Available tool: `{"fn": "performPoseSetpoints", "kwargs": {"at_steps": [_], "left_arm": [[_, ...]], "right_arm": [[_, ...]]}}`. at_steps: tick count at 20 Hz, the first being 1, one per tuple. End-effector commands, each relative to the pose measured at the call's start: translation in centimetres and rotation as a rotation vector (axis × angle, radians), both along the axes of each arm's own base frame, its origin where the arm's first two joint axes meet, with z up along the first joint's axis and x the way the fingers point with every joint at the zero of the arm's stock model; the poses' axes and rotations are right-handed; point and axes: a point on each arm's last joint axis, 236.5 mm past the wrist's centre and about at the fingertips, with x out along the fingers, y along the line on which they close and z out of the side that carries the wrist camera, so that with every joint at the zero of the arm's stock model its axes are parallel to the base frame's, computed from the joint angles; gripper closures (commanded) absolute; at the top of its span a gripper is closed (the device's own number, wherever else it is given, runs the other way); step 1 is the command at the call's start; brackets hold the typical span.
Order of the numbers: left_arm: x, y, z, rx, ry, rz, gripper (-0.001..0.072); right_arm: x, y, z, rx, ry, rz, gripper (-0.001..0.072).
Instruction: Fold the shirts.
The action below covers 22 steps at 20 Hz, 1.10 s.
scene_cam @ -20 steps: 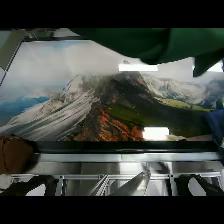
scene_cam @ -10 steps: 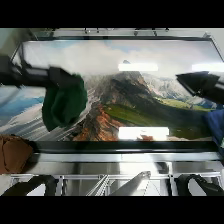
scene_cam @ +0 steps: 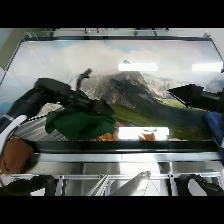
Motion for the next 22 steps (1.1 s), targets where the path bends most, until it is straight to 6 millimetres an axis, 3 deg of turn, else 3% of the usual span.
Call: {"fn": "performPoseSetpoints", "kwargs": {"at_steps": [1,3,6,9,13,15,17,22], "left_arm": [[-2.5,-2.1,0.8,0.042,0.075,-0.173,0.0004],[-2.7,0.3,1.3,0.088,0.110,-0.197,0.0005],[-2.2,5.4,1.1,0.130,0.129,-0.093,0.0005],[-1.6,11.8,0.3,0.135,0.162,0.129,0.0005],[-0.4,20.6,-1.5,0.122,0.205,0.537,0.0005],[-0.4,24.2,-2.2,0.108,0.209,0.716,0.0005],[0.1,27.3,-2.8,0.117,0.173,0.881,0.0005],[0.1,31.3,-3.1,0.144,0.096,1.084,0.0005]], "right_arm": [[-0.6,-0.5,-2.2,-0.052,0.081,-0.002,0.0165],[-1.1,-0.4,-4.9,-0.076,0.167,0.016,0.0162],[-2.3,2.8,-10.2,-0.062,0.309,0.084,0.0162],[-3.5,7.5,-15.8,-0.103,0.432,0.160,0.0162],[-4.9,14.8,-20.9,-0.026,0.578,0.206,0.0162],[-5.6,17.8,-21.7,0.078,0.638,0.221,0.0164],[-5.6,19.7,-22.1,0.127,0.662,0.225,0.0233],[-3.7,22.5,-21.5,0.118,0.613,0.228,0.0232]]}}
